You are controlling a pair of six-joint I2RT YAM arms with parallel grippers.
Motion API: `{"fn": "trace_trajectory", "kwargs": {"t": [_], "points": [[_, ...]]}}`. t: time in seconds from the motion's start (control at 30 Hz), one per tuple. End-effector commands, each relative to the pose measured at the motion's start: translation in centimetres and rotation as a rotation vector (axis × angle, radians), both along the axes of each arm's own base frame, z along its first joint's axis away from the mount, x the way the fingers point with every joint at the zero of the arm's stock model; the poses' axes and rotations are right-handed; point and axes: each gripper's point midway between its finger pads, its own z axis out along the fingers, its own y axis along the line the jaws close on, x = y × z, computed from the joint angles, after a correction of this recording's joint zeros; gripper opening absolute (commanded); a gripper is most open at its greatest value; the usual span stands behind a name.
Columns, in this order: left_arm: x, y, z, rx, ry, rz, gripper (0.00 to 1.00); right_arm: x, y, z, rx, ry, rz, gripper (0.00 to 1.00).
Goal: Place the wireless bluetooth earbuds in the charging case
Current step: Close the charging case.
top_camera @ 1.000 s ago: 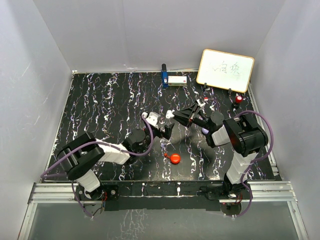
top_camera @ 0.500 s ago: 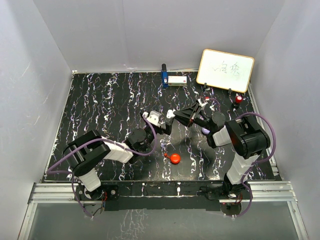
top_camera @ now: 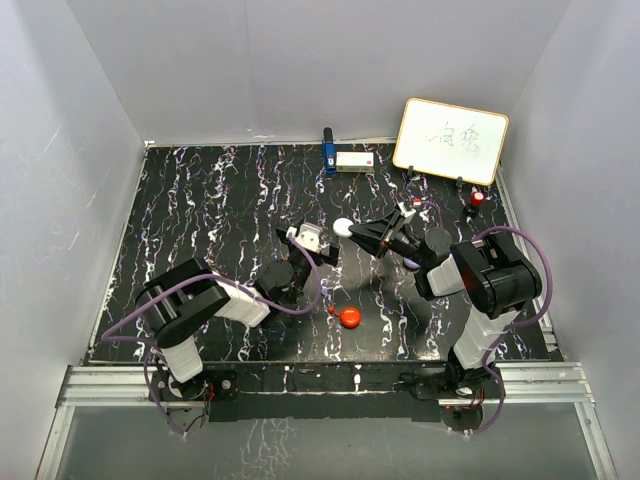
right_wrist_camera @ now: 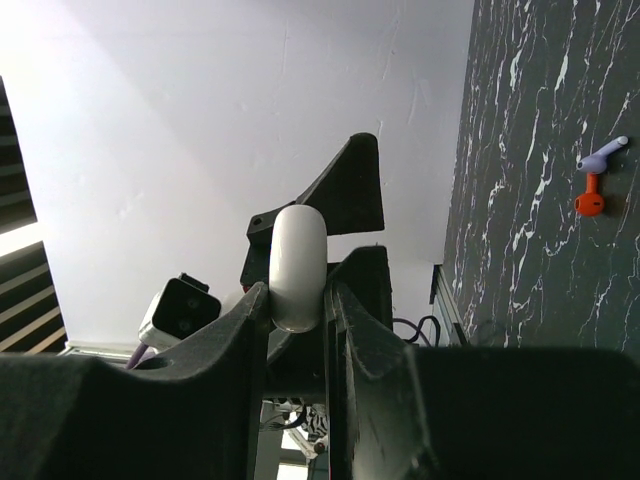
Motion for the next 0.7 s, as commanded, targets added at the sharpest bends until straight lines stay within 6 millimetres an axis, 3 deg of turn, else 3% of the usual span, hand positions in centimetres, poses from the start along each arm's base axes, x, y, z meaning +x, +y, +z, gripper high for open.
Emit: {"fn": "trace_trajectory", "kwargs": {"t": [0.0, 0.1, 0.23, 0.33, 0.4, 0.67], "points": [[1.0, 1.5, 3.6, -0.096, -0.090, 0.086, 0.99, -3.0, -0.5, 5.6, 0.073, -0.356, 0.016, 0.00], [1.0, 2.2, 3.7, -0.105, -0.097, 0.113, 0.99, -2.8, -0.6, 5.4, 0.071, -0.350, 0.011, 0.00], [0.5, 5.8, 2.9, -0.158, -0.002, 0.244, 0.99, -1.4, -0.5, 4.4, 0.037, -0.324, -0.003, 0.00], [-0.9, 7.0, 1.7, -0.143, 0.160, 0.239, 0.99, 0.6, 0.0, 2.3, -0.059, -0.302, -0.021, 0.00], [-2.2, 7.9, 2.7, -0.208, 0.264, 0.219, 0.99, 2.4, 0.3, 0.6, -0.142, -0.269, -0.044, 0.00], [-6.3, 9.0, 3.0, -0.268, 0.488, 0.108, 0.99, 8.5, 0.0, -4.4, -0.469, -0.246, -0.140, 0.00]]}}
